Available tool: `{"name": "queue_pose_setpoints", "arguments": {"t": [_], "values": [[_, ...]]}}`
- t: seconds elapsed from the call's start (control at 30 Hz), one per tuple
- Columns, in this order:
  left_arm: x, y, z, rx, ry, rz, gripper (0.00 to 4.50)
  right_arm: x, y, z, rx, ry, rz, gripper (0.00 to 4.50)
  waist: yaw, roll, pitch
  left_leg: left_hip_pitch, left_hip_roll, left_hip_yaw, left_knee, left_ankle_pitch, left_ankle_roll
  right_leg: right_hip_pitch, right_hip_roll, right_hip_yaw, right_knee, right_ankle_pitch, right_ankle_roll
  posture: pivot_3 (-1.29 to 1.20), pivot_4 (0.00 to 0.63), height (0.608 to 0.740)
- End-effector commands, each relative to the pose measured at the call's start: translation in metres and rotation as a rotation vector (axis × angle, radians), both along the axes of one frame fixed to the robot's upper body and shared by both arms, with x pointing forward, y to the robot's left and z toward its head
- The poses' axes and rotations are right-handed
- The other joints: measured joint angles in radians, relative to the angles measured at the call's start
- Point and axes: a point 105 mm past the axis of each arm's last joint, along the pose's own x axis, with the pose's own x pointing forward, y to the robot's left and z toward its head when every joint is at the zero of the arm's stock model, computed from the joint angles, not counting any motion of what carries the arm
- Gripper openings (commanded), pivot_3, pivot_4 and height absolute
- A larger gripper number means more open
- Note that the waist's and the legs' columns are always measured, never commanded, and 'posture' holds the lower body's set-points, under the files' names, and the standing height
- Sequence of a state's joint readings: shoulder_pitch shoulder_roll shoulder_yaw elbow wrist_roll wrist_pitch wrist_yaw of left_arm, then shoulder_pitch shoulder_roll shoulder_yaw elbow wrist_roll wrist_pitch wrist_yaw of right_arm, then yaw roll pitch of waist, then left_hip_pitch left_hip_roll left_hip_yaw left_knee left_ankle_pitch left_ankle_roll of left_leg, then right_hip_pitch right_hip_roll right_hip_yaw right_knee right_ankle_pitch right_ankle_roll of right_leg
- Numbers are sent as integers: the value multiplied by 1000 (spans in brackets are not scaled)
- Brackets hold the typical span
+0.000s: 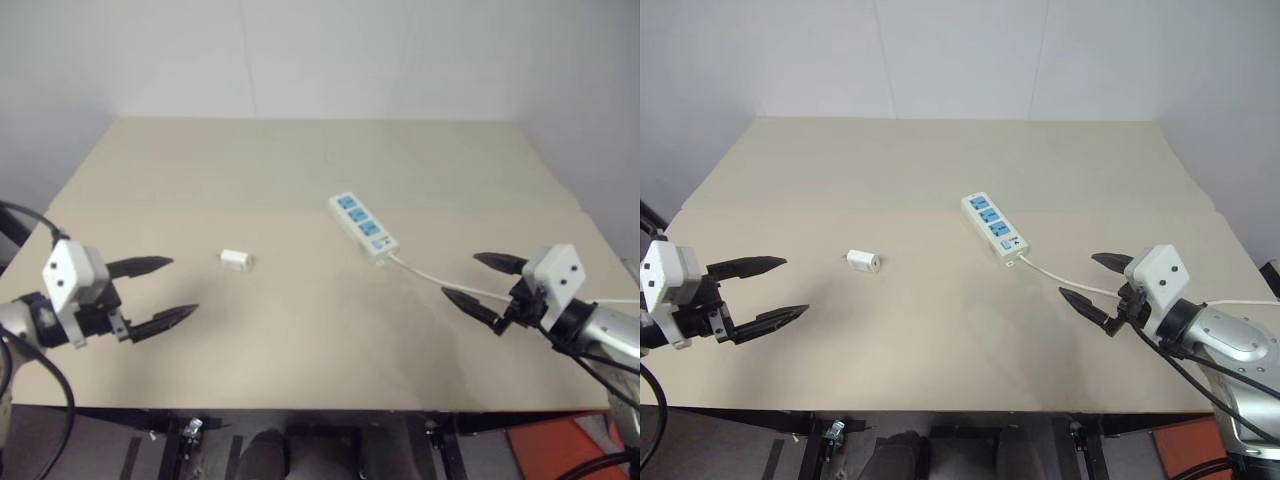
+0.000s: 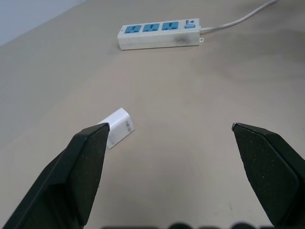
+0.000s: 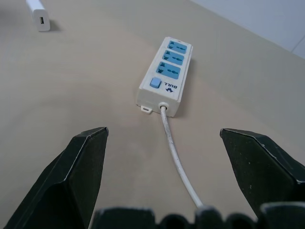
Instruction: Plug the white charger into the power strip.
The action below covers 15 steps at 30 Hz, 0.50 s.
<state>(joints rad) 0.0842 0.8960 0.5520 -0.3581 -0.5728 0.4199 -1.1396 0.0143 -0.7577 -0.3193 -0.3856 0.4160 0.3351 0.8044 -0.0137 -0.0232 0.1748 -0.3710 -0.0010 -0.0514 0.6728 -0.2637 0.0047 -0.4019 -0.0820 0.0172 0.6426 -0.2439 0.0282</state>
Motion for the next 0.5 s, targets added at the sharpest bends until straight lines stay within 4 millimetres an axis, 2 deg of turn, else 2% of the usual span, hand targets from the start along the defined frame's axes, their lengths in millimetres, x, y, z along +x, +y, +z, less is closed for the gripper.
{"name": "queue_pose_setpoints", "arguments": {"t": [0.03, 0.33, 0.5], "values": [[0, -5, 8, 8, -28, -29, 4500, -2, 8, 11, 2, -52, 37, 4451, 0, 0, 0, 0, 0, 0, 0, 0, 0, 0, 0, 0, 0, 0, 0, 0, 150, 740], [2, -7, 8, 8, -26, -42, 4500, -3, 8, 6, -12, -37, 29, 4451, 0, 0, 0, 0, 0, 0, 0, 0, 0, 0, 0, 0, 0, 0, 0, 0, 150, 740], [3, -12, 8, 3, -30, -61, 4500, 4, 13, 2, 4, -36, 15, 4451, -1, 0, 0, 0, 0, 0, 0, 0, 0, 0, 0, 0, 0, 0, 0, 0, 150, 740]]}}
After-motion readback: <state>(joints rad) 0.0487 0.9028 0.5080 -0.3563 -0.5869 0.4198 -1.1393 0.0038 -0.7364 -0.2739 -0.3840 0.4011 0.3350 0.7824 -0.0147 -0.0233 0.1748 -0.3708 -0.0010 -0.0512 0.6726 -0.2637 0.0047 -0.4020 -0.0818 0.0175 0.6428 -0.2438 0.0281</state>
